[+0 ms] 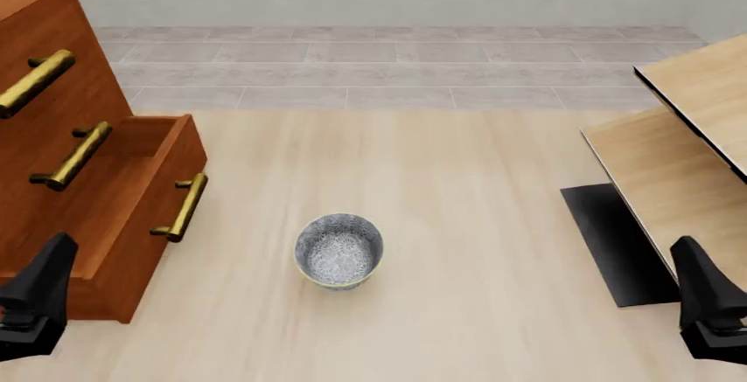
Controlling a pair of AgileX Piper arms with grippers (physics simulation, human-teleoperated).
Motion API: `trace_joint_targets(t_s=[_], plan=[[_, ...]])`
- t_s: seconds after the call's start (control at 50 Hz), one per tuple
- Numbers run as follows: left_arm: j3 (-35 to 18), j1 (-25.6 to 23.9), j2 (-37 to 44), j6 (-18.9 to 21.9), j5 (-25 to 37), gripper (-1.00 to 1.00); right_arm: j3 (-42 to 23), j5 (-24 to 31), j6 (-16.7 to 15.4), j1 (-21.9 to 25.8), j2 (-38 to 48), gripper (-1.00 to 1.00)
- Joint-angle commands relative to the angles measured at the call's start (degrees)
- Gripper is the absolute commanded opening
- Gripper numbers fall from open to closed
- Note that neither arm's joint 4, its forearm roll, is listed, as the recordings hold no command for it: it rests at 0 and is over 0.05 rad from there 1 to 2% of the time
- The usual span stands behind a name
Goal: Close the bottom drawer of the cabinet.
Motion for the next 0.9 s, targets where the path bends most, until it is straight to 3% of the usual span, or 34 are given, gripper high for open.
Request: trace_joint_targets(t_s=[0.02, 0.44, 0.6, 0.62, 0.9], plan=[[2.5, 0.7, -2.0, 2.5, -3.8, 1.0, 1.4, -2.7, 1.2, -0.6, 0.0, 1.0], [1.2, -1.7, -2.8, 3.2, -4.0, 1.0, 1.5, -5.3, 1.9, -0.1, 3.4, 1.0], [0.9, -5.2, 3.9, 4.3, -12.0, 1.0, 1.5, -5.5, 2.3, -0.3, 3.6, 1.0], [0.8, -9.4, 10.6, 4.6, -18.8, 1.0, 1.5, -5.6, 2.5, -0.4, 3.9, 1.0], [-0.2, -15.1, 16.6, 4.6, -23.9, 1.0, 1.5, -6.9, 3.0, -0.5, 5.7, 1.0]])
